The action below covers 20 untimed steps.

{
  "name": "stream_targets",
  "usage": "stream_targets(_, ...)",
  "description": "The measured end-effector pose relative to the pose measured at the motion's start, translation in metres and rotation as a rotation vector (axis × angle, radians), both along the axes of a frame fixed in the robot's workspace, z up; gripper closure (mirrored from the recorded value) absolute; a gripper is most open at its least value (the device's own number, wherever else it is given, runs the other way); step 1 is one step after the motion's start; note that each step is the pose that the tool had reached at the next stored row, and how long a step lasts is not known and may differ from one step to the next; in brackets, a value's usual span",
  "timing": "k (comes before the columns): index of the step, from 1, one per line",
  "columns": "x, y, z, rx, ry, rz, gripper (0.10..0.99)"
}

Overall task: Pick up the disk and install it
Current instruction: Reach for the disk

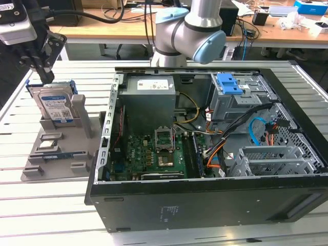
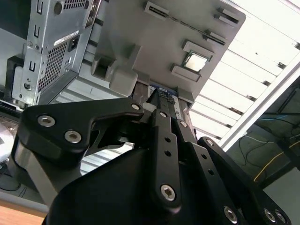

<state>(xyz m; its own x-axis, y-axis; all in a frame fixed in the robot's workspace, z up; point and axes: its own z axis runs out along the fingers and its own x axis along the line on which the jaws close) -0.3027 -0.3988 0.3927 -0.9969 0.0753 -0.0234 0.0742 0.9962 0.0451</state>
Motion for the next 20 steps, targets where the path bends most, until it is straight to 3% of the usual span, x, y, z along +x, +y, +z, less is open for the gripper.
stream_targets(20,-0.0384,0.0,-0.0002,0.0,0.0001,0.0,0.984)
